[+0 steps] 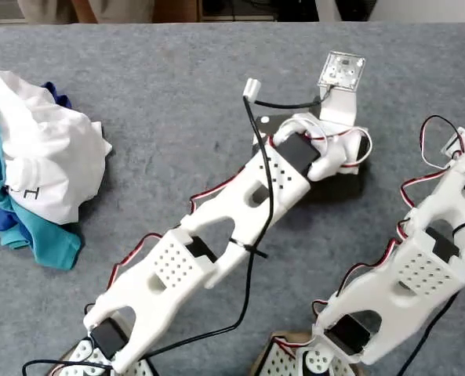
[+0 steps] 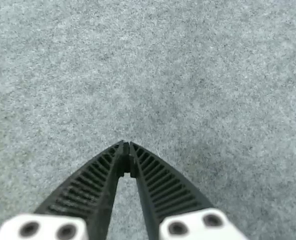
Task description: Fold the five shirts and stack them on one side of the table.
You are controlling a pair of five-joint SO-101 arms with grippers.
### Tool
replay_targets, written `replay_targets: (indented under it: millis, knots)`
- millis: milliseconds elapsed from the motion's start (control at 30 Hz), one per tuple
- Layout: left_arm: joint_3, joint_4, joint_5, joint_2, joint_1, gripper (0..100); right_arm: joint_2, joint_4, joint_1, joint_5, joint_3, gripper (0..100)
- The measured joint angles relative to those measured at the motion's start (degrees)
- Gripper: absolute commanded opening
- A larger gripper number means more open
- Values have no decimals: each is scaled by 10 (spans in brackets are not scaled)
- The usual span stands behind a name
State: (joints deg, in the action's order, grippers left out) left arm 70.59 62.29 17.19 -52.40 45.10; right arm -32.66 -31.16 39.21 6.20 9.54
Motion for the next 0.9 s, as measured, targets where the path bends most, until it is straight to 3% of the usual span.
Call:
replay_targets:
  millis: [100, 300, 400, 600, 900]
  knots:
    - [0, -18, 0, 0, 7, 29, 0, 0, 0, 1, 0, 5]
    - [0, -31, 4, -26, 15, 170, 0, 0, 0, 2, 0, 5]
    - [1, -19, 40, -30, 15, 211, 0, 0, 0, 2, 0, 5]
    - [47, 23, 69, -31, -7, 168, 0, 0, 0, 2, 0, 5]
    - [137, 185, 46, -31, -154, 19, 0, -45, -6, -21, 15, 6]
